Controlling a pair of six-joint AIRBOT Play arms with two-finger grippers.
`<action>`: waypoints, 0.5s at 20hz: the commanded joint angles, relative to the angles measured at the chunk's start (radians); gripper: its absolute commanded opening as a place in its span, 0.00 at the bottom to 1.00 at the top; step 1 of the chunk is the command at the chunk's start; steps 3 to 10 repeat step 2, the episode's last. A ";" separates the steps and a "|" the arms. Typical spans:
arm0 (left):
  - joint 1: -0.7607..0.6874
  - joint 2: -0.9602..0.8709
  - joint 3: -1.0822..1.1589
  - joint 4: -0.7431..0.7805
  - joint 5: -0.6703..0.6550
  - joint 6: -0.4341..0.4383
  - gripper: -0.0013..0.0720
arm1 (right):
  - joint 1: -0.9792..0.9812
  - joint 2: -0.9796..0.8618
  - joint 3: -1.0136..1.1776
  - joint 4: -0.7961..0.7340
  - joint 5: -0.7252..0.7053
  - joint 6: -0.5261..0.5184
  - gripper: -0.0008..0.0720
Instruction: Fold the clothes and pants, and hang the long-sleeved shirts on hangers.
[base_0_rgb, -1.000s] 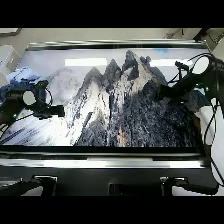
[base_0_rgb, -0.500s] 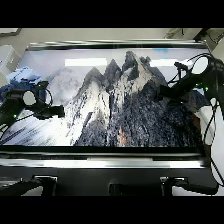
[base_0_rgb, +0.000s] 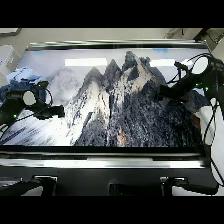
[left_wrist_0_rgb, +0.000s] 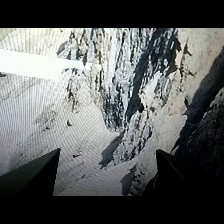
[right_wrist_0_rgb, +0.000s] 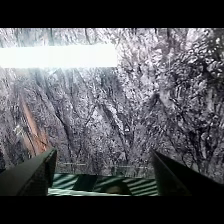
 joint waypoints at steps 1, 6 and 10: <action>0.000 0.001 0.000 0.000 0.000 0.000 0.98 | 0.001 0.000 0.000 0.000 0.000 -0.001 0.96; 0.000 0.001 0.000 0.000 0.000 0.000 0.98 | 0.001 0.000 0.000 0.000 0.000 -0.001 0.96; 0.000 0.001 0.000 0.000 0.000 0.000 0.98 | 0.001 0.000 0.000 0.000 0.000 -0.001 0.96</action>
